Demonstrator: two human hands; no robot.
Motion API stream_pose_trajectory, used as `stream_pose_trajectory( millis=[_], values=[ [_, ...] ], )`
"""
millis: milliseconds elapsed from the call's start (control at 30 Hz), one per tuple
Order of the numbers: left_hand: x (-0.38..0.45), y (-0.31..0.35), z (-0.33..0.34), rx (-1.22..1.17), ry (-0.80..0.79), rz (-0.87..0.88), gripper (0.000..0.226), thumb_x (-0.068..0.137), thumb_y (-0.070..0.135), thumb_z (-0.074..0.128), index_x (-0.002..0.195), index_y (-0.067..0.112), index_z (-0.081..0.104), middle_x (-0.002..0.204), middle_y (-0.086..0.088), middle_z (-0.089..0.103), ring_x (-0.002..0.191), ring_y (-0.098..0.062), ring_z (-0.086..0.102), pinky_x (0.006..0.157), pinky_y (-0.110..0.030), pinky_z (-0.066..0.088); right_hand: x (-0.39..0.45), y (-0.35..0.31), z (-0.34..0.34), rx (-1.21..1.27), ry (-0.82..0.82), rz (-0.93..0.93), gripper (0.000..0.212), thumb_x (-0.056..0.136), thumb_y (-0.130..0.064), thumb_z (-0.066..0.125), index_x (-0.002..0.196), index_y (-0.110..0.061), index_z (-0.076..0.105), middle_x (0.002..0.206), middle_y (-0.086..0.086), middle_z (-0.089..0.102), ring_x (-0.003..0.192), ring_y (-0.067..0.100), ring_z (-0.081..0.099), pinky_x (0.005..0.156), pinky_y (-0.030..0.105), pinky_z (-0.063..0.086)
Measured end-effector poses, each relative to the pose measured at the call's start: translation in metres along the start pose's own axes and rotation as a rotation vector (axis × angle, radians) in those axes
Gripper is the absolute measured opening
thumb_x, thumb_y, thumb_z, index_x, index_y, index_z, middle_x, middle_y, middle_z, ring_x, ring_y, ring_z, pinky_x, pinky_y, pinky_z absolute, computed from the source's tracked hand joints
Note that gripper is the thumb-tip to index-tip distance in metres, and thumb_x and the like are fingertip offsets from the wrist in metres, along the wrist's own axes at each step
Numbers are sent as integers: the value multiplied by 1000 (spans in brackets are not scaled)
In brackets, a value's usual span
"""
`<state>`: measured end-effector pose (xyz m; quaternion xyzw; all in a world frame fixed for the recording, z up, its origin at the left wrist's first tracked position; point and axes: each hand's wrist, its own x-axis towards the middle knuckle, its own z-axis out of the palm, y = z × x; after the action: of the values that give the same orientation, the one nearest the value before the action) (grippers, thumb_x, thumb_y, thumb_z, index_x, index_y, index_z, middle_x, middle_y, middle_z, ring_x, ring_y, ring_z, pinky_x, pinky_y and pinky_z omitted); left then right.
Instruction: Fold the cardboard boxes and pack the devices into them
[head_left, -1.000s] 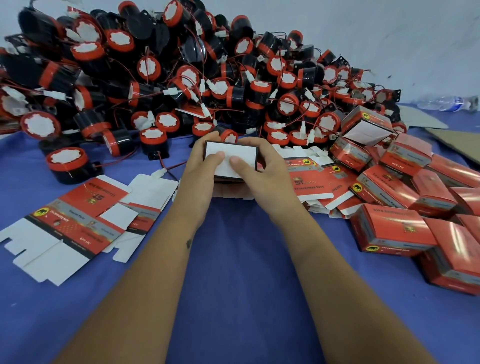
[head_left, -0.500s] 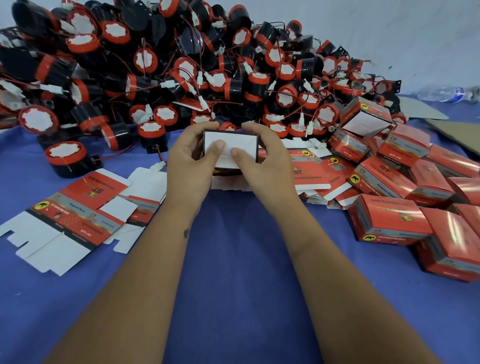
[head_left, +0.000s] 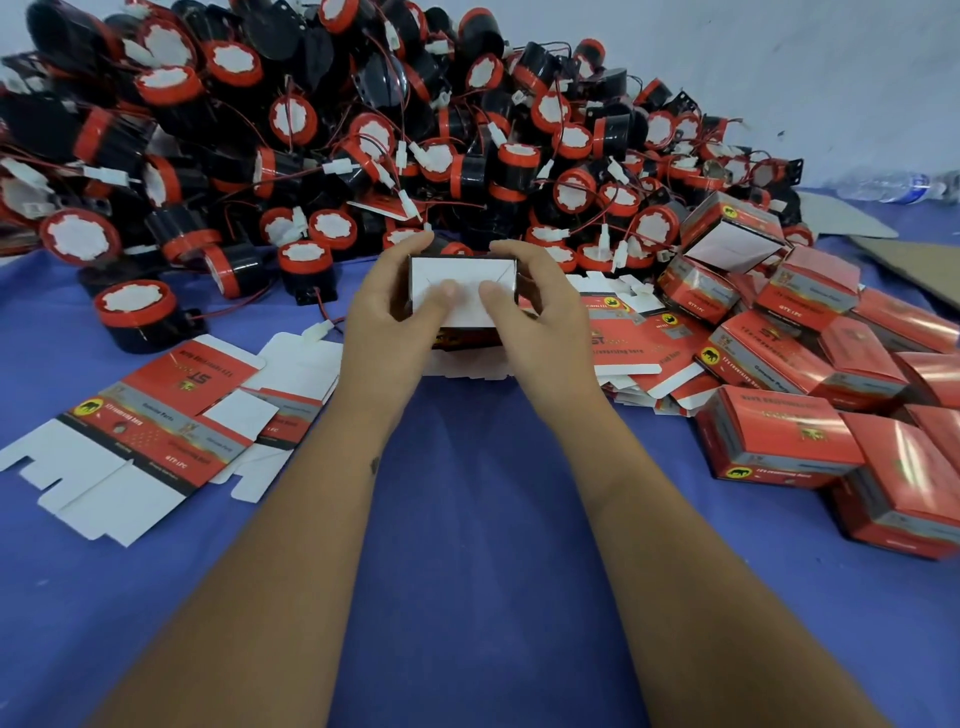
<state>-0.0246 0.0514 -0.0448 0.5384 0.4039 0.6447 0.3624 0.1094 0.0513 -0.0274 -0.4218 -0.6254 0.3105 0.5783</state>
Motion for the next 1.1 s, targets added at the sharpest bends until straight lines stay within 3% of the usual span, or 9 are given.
stream_pose_trajectory(
  millis=[100,200,300,367,500,667,833,1000,1100],
  values=[
    [-1,-2,5,-66,-93,-83,50,95,44,50,140,57,32,153,17,41,135,-3,46,112,-32,40,-1,-2,1,196,-37,42,30,93,-17,54,122,-17,62,106,-18,62,97,-6,57,83,11,45],
    [2,3,7,-187,-83,-175,53,99,57,38,150,40,37,152,6,47,138,-11,46,116,-40,36,5,-5,1,401,-17,129,32,86,-21,49,111,-13,67,111,-3,67,107,15,62,89,28,51],
    [1,9,9,-212,-12,-233,39,104,56,29,107,58,68,111,17,73,106,-3,68,90,-28,56,6,-8,1,379,-1,162,31,86,-21,49,106,-12,72,124,4,65,117,19,59,99,35,48],
    [0,13,7,-165,50,-303,43,102,60,29,83,65,67,96,23,75,94,-2,71,71,-23,58,5,-9,0,310,3,179,28,92,-21,51,101,-10,75,131,1,62,125,12,53,111,40,40],
    [6,17,-3,-21,149,-454,28,92,65,47,104,45,64,108,5,70,101,-23,69,62,-30,56,2,-14,-4,290,-10,148,32,87,-29,48,91,-15,77,120,-2,69,117,8,59,99,33,51],
    [11,12,-6,-533,248,-514,17,94,33,59,103,23,68,90,5,74,90,-14,68,68,-27,57,5,-5,-8,214,154,161,31,102,-16,45,120,-30,66,124,-7,64,108,14,65,86,29,57],
    [15,11,-7,-864,352,-461,9,96,14,61,103,14,67,92,-2,76,98,-16,70,85,-30,59,13,11,-7,-140,45,154,32,97,-13,50,122,-27,64,112,-18,59,89,-13,55,75,7,45],
    [19,6,2,-728,438,-422,38,99,27,58,135,17,54,129,-5,66,115,-16,66,91,-27,55,48,15,14,-319,-87,185,42,97,-17,54,139,-20,49,137,0,51,124,16,49,101,34,44],
    [21,0,1,-722,460,-418,46,101,37,52,144,23,48,135,1,62,113,-15,66,92,-26,50,76,25,31,-390,-160,213,62,95,-15,59,150,-18,32,147,10,41,132,24,43,98,28,39]
  ],
)
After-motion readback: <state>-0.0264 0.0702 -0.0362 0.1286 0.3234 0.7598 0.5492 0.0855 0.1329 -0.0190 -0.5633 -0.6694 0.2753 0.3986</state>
